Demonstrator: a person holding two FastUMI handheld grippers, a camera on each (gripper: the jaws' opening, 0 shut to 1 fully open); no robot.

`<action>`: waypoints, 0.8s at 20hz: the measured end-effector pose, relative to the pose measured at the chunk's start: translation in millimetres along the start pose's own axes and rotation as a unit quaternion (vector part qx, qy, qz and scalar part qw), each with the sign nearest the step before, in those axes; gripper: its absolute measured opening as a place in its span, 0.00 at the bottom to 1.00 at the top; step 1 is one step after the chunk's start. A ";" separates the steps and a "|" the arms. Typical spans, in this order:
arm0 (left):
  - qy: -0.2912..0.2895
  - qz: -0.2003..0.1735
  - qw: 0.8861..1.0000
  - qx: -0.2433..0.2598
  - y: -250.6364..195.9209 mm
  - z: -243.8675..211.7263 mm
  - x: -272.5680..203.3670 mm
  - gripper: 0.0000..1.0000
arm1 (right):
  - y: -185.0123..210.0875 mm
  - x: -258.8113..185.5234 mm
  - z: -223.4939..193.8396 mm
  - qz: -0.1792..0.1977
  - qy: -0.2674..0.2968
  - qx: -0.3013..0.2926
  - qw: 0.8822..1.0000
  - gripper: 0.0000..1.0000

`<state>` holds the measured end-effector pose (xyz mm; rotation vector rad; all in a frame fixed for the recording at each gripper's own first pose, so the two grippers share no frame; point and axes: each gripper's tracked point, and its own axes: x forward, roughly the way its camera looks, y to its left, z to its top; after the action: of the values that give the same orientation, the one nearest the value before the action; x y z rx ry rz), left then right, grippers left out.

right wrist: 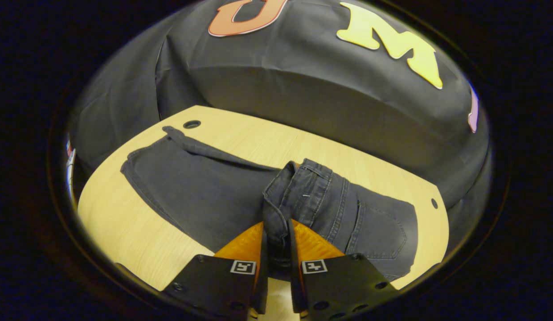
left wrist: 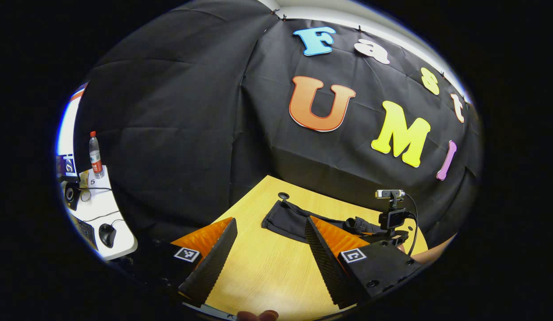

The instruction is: Grasp the waist and the cuffs of the jeans and fold them to make the two legs overlap; first hold the waist and fold one-third of the jeans toward the cuffs, then hold the cuffs and fold the remaining one-third in the same direction to finish folding.

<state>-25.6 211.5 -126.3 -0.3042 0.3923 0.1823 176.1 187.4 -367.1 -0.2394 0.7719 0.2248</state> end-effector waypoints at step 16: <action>0.045 -0.062 0.983 -0.165 -13.7 -33.8 79.6 0.99 | -18.3 -235.0 82.3 0.100 -0.159 -0.056 0.981 0.92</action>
<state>38.1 196.9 -184.4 -0.6637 0.4310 0.1111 72.2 167.8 -140.9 -0.2247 0.4648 0.4853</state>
